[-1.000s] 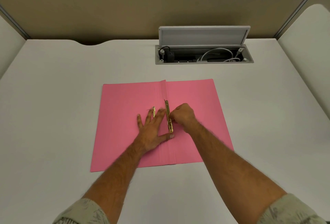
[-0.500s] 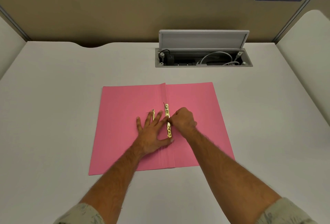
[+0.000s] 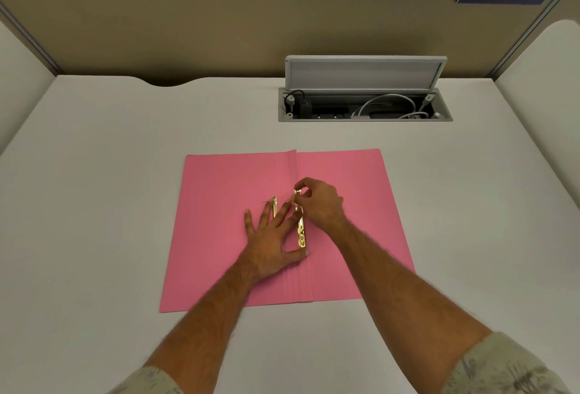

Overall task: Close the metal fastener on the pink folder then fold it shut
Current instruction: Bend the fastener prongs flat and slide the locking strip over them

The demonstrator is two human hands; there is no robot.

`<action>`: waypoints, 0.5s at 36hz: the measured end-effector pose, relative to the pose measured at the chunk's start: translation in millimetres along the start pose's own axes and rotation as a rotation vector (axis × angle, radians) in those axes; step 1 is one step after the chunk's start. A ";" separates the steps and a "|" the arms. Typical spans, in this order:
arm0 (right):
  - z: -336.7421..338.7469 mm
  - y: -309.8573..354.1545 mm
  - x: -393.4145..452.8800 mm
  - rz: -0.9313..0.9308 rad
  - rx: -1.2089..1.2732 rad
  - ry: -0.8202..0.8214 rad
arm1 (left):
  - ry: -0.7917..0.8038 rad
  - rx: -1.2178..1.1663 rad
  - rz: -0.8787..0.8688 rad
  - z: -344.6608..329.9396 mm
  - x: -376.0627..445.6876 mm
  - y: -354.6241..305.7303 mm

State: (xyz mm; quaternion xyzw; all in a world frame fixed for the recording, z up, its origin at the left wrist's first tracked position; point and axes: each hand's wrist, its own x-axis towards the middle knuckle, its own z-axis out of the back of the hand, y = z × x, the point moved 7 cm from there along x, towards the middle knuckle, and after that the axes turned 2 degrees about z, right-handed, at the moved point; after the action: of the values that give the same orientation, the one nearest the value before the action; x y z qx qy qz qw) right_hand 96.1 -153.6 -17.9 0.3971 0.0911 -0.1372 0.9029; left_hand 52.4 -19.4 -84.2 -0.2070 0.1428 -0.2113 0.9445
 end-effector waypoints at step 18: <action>7.7 -11.2 29.9 -0.025 -0.100 -0.043 | 0.000 0.015 -0.017 -0.5 -0.7 0.7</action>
State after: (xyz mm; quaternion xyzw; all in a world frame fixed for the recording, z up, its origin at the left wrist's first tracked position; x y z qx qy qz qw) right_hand 121.2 -171.9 -28.6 0.3472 0.0831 -0.1522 0.9216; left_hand 51.8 -18.6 -84.9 -0.2011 0.1395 -0.2203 0.9442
